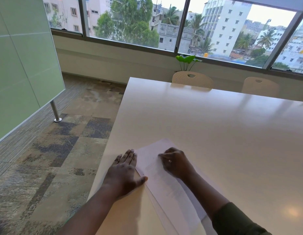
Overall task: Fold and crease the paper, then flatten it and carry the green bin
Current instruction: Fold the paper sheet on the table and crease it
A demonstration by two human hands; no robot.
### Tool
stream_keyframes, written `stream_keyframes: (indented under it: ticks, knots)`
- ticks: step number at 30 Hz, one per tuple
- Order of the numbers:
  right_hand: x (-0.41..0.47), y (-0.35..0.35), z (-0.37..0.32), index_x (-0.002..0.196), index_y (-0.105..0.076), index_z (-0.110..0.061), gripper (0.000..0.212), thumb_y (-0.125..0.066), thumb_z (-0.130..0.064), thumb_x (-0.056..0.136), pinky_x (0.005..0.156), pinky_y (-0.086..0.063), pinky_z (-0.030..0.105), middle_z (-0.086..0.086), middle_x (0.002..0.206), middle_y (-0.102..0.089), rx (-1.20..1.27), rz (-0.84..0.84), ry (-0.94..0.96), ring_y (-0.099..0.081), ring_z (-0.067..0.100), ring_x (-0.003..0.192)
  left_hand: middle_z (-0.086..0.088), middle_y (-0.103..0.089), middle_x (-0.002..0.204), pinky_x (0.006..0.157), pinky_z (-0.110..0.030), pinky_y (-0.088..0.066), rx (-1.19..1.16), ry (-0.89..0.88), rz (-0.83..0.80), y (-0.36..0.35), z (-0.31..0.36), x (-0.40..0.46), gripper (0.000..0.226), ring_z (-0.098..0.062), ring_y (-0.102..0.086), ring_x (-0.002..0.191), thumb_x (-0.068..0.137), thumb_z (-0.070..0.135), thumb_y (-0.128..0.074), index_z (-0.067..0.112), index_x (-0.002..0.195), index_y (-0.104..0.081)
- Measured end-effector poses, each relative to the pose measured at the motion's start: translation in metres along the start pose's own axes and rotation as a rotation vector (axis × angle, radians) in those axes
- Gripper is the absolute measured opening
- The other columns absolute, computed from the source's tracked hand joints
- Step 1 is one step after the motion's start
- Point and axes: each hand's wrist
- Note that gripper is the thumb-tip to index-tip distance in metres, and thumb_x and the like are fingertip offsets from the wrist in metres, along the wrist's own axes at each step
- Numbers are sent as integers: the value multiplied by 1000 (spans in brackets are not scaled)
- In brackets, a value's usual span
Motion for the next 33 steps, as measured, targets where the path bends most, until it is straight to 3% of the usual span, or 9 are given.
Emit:
stream_keyframes:
  ticks: [3,8,12,14,17,21,28,31,33]
  knots:
    - [8,0,5,80,-77,-9,17,-61,-9,83,70,-56,34,9,79,-66,-82,55,-134,-64,20,70,-6,6,163,121,-34,3,2,4,5,0,0,-1,116,-14,7,150,65,83,-3,9,154,1]
    - [-1,-8,-15,94,-79,-17,19,-61,-13,87,71,-53,21,4,87,-68,-18,-62,45,-65,13,73,-7,7,163,121,-34,3,6,2,-6,2,1,-1,117,-14,8,150,64,83,-1,9,154,2]
    - [10,1,1,85,-79,-12,20,-59,-10,80,73,-55,29,11,81,-68,-92,33,-144,-66,23,78,-7,7,163,121,-35,2,9,5,-7,2,1,-1,117,-14,7,150,63,83,0,9,154,1]
    - [7,-7,-11,80,-77,-11,17,-60,-8,82,70,-55,30,9,81,-66,-97,-26,-71,-64,20,75,-7,7,163,122,-35,1,11,4,-10,2,1,-2,117,-15,7,150,64,83,-1,9,154,1]
    - [-6,-8,-19,91,-79,-18,19,-63,-10,85,69,-51,16,2,85,-66,-42,-95,51,-63,10,72,-8,7,163,122,-36,1,17,4,-6,2,1,-2,116,-15,7,150,65,83,-1,8,154,2]
    - [2,6,8,85,-79,-15,19,-63,-8,79,72,-54,24,8,80,-70,-85,79,-136,-67,20,74,-7,7,163,121,-35,3,7,0,0,4,2,-4,116,-14,7,150,64,81,-1,9,154,1]
    - [-3,8,14,89,-79,-16,18,-67,-7,79,71,-53,20,5,79,-69,-66,4,-39,-65,14,70,-6,8,163,121,-34,3,5,5,-7,3,2,-3,116,-13,8,149,64,81,-1,9,154,3]
    - [4,20,29,70,-74,-10,12,-64,-7,78,66,-53,28,11,68,-65,-157,65,-218,-65,26,70,-6,8,163,121,-34,3,-1,11,-7,2,1,-2,116,-13,9,149,64,81,-2,10,154,3]
    - [5,12,17,67,-72,-9,14,-64,-6,78,65,-52,27,10,67,-64,-152,19,-147,-65,25,71,-6,7,163,121,-34,3,-2,11,-7,2,1,-1,116,-14,8,150,63,82,-2,10,154,1]
Point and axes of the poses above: each hand's wrist, its own x-axis towards the middle knuckle, its own y-axis out of the back of the hand, z = x × y
